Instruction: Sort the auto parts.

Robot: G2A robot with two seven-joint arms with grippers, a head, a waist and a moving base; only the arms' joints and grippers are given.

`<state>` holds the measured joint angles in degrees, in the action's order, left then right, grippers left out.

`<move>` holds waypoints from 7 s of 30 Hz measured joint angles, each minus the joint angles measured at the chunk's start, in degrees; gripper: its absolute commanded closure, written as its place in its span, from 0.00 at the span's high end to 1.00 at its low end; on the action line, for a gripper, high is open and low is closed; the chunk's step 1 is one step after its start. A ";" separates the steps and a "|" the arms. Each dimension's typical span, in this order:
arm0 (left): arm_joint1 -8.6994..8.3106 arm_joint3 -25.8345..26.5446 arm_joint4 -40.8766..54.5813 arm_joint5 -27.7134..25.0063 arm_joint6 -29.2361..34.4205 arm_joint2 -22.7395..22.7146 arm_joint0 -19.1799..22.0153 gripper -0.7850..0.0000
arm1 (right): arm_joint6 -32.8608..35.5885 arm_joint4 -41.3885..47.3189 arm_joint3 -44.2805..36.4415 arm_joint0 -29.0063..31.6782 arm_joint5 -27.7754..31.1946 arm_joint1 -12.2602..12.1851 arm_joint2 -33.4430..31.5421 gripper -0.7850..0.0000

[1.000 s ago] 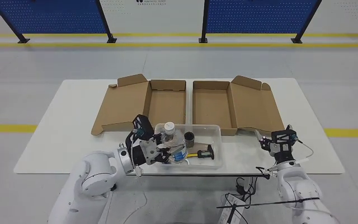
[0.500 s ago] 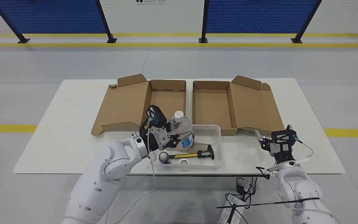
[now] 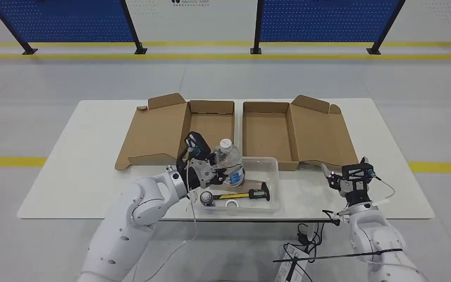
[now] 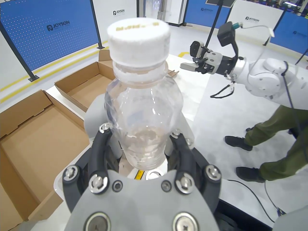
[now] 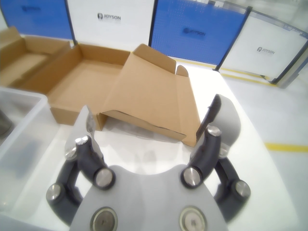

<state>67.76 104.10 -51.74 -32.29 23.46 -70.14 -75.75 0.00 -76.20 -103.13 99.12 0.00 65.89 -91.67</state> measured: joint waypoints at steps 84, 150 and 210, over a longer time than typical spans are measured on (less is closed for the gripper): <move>4.74 -29.94 -15.10 28.94 -8.13 6.97 13.54 0.43 | 0.00 0.00 0.00 0.00 0.00 0.00 0.00 1.00; 4.46 -8.69 0.56 14.50 14.93 11.39 7.76 1.00 | 0.00 0.00 0.00 0.00 0.00 0.00 0.00 1.00; 7.56 -12.04 7.79 53.82 34.94 15.51 15.41 1.00 | 0.00 0.00 0.00 0.00 0.00 0.00 0.00 1.00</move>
<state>75.32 92.06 -43.95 21.53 58.40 -54.63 -60.35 0.00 -76.20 -103.13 99.12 0.00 65.89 -91.67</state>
